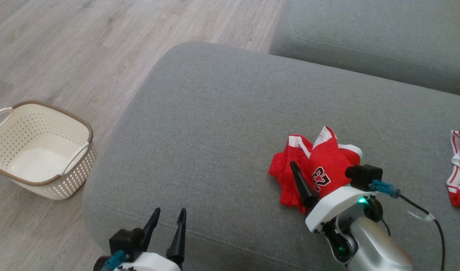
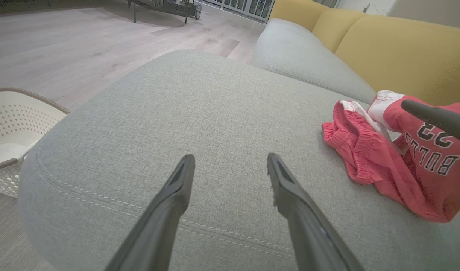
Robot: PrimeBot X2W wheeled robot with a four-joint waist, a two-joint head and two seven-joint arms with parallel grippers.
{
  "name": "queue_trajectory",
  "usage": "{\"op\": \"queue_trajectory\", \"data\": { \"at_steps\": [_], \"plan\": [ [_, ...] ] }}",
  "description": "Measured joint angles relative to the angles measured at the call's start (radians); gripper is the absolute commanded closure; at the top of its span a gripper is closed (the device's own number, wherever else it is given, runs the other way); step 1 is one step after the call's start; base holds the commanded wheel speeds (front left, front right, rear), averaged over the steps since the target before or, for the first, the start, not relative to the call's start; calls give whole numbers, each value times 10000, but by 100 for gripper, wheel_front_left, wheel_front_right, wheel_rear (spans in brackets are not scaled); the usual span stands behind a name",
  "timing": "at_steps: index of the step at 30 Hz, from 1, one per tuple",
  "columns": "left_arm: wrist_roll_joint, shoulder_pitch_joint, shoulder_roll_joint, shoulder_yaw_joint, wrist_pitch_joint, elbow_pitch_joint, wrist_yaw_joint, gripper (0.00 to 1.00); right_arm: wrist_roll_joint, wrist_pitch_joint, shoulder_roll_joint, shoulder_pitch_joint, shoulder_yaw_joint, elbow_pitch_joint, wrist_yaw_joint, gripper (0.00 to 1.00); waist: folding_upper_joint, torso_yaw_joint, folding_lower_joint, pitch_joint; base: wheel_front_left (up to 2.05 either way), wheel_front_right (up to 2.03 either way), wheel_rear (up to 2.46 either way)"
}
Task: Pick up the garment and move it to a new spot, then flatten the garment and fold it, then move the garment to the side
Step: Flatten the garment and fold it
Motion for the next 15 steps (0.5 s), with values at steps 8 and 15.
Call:
{"op": "queue_trajectory", "data": {
  "at_steps": [8,15],
  "plan": [
    [0,0,0,2,0,54,-2,0,-2010,0,-4,39,-75,-416,0,0,0,-99,0,-111,0,0,0],
    [-12,0,2,-104,0,136,-6,0,-4796,31,-4,6,-84,506,0,0,0,-92,0,-193,0,0,0]
  ]
}}
